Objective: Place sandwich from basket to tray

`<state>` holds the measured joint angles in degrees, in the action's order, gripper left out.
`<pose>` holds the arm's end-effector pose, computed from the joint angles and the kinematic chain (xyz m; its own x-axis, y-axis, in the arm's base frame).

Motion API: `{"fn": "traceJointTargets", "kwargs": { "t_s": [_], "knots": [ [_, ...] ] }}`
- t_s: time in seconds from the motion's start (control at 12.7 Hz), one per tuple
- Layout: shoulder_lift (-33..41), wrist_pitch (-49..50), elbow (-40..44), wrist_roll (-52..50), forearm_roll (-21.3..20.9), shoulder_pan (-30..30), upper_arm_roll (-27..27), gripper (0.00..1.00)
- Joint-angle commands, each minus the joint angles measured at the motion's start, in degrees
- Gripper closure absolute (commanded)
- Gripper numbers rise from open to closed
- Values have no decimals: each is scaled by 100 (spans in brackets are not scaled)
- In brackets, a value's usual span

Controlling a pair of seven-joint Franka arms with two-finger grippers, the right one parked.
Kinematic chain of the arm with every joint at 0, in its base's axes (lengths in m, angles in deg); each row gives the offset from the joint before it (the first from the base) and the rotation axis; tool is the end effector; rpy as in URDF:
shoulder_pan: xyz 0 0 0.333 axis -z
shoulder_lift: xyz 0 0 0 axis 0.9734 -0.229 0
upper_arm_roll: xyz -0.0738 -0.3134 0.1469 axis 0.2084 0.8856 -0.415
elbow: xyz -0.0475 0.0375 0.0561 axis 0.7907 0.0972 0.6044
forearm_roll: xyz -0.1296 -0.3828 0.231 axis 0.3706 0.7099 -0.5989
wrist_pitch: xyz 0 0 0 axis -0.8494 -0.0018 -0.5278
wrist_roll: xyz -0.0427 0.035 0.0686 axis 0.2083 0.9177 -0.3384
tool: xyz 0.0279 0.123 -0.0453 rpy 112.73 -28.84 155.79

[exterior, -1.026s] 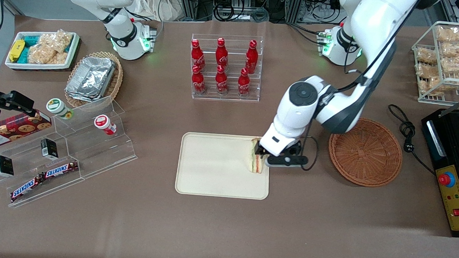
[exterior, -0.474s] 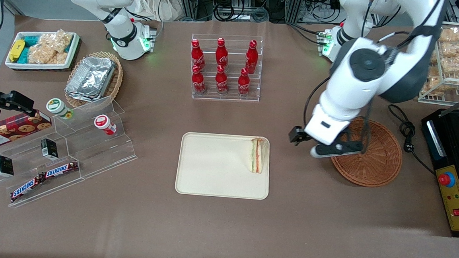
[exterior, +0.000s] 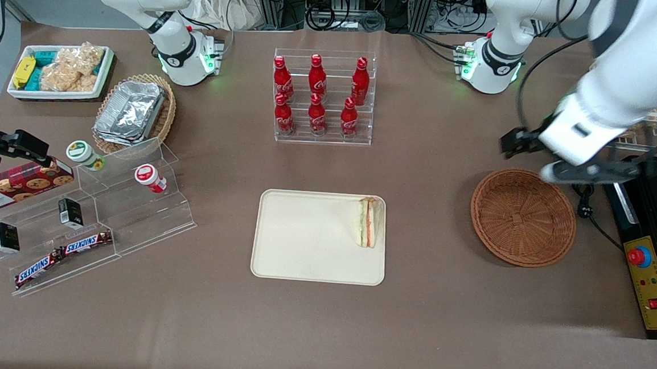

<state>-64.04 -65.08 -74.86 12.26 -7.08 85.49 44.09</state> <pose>0.5986 -0.1203 0.6249 0.9967 0.0279 -0.0761 0.0275 -0.9996 -0.0059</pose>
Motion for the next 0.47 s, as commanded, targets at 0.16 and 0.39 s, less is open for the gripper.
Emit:
{"fn": "traceJointTargets", "kwargs": {
  "t_s": [0.16, 0.39],
  "knots": [
    [533, 418, -228, 830, 97, -872, 52, 1],
    [357, 426, 36, 786, 71, -873, 123, 1]
  ]
}}
